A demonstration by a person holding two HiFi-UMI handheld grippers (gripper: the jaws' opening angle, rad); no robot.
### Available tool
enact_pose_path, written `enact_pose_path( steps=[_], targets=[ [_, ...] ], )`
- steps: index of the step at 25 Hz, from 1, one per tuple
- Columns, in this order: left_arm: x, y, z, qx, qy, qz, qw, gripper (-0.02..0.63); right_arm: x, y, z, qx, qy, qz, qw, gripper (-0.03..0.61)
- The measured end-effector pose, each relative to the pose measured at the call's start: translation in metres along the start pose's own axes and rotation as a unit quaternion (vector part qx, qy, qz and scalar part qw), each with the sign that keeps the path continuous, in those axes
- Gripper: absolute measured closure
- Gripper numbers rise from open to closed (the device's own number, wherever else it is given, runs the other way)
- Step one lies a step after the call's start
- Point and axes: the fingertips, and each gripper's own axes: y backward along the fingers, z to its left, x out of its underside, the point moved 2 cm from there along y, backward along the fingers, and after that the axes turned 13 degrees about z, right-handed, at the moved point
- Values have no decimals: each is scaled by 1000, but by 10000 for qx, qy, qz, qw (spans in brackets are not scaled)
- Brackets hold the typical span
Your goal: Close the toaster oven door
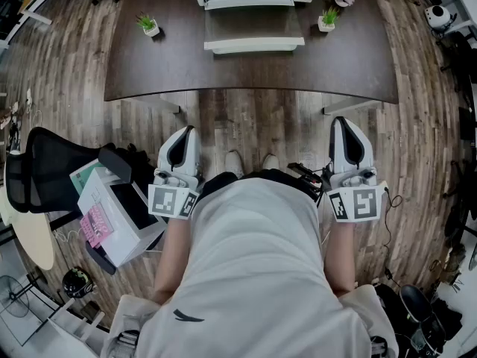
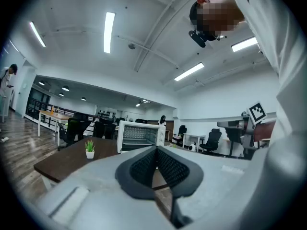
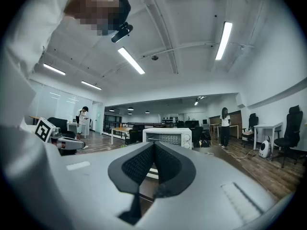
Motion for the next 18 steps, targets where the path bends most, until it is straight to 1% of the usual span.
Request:
enact_pose_path(
  steps=[6,18],
  targets=[
    [0,-2,1,30,-1,-5,10000,623,5,-4,-3,65,-100,78,9999,578],
    [4,-1,1,23,51,39,10000,623,5,-3,-3,99,-83,64,9999,577]
  ],
)
